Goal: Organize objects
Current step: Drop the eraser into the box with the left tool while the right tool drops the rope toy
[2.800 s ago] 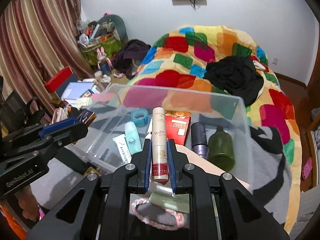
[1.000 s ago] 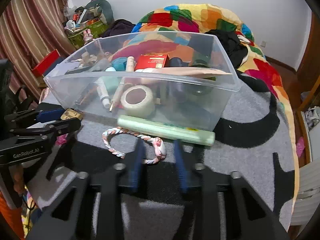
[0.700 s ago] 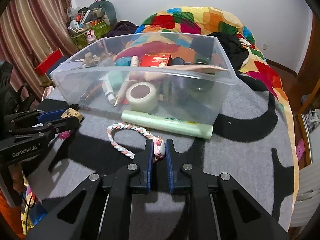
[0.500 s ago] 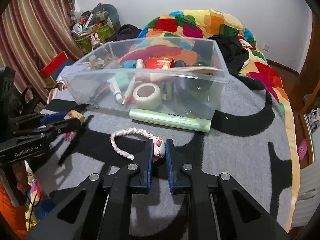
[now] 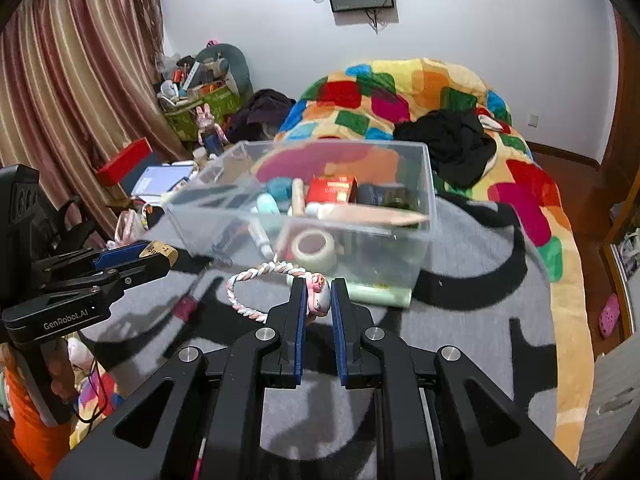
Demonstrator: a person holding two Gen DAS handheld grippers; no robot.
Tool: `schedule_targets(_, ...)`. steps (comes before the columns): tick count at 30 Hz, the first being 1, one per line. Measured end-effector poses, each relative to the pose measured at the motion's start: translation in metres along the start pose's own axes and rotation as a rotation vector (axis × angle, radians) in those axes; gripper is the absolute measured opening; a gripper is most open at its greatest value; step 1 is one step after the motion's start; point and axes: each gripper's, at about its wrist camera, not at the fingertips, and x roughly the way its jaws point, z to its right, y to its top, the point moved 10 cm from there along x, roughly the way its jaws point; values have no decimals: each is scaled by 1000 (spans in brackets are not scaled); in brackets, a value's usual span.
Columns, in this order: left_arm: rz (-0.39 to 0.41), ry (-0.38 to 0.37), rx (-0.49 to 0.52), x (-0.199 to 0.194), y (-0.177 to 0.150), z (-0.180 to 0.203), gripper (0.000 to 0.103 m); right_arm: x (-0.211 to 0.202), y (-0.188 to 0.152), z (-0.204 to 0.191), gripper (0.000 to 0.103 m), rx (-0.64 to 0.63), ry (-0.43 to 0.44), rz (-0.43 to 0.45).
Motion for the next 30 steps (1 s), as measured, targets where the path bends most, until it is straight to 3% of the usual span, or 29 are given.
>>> schedule_targets(12, 54, 13, -33, 3, 31, -7, 40, 2, 39, -3, 11, 2, -12, 63)
schedule_targets(30, 43, 48, 24, 39, 69, 4, 40, 59, 62, 23, 11, 67, -38, -3)
